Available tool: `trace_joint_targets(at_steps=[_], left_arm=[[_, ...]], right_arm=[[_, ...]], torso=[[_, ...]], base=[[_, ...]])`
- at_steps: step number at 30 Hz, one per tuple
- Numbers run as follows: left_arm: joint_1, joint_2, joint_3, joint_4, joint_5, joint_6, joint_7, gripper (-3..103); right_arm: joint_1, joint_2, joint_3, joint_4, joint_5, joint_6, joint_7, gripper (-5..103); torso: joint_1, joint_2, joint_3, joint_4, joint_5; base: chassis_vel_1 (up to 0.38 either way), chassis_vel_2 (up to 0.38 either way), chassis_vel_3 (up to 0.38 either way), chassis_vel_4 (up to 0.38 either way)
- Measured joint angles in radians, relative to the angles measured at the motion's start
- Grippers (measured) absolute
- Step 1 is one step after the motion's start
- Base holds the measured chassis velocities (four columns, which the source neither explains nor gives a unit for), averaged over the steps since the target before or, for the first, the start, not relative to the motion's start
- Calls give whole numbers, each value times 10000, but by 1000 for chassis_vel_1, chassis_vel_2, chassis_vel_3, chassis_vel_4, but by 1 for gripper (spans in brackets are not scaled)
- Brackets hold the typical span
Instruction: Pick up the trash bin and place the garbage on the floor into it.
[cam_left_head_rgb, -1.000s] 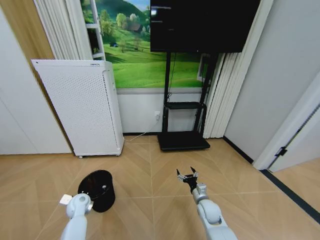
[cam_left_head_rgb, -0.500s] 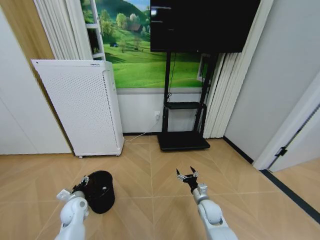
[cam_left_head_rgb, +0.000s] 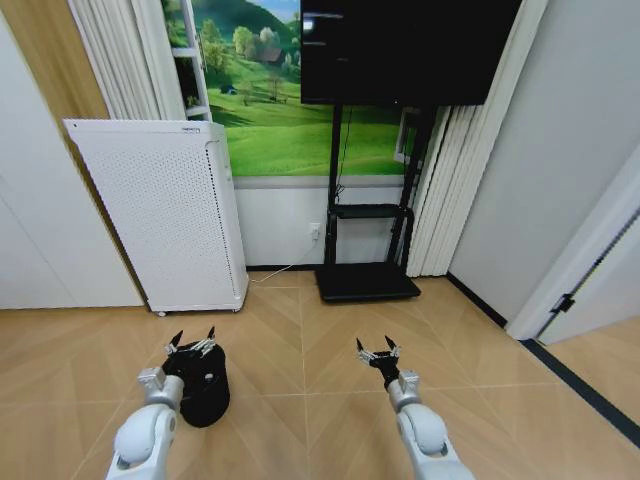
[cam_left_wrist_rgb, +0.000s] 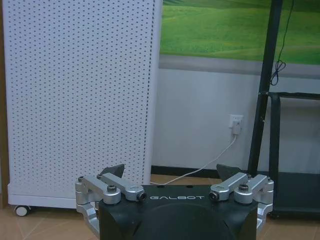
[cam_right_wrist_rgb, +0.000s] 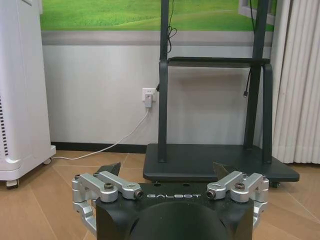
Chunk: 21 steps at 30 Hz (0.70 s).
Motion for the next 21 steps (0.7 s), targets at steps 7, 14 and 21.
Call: trace_joint_targets(at_steps=[7,14,21], left_arm=[[-36,-180,510,-77,118,210,-598,100],[52,-256,704,-290,173,276,-624,100],[70,-316,953,-402,302,259,-1032,100]], right_arm=[[-105,10,168,37,27,142,218,100],[-220,10,227,49,27,203,227,100],[-100,-57,238,-33,112,208,193,100]], torso=[[0,-1,0,0,-1],[34,76,35,1,1],[71,133,59,2,0]], base=[[0,0,0,0],[0,0,0,0],[0,0,0,0]])
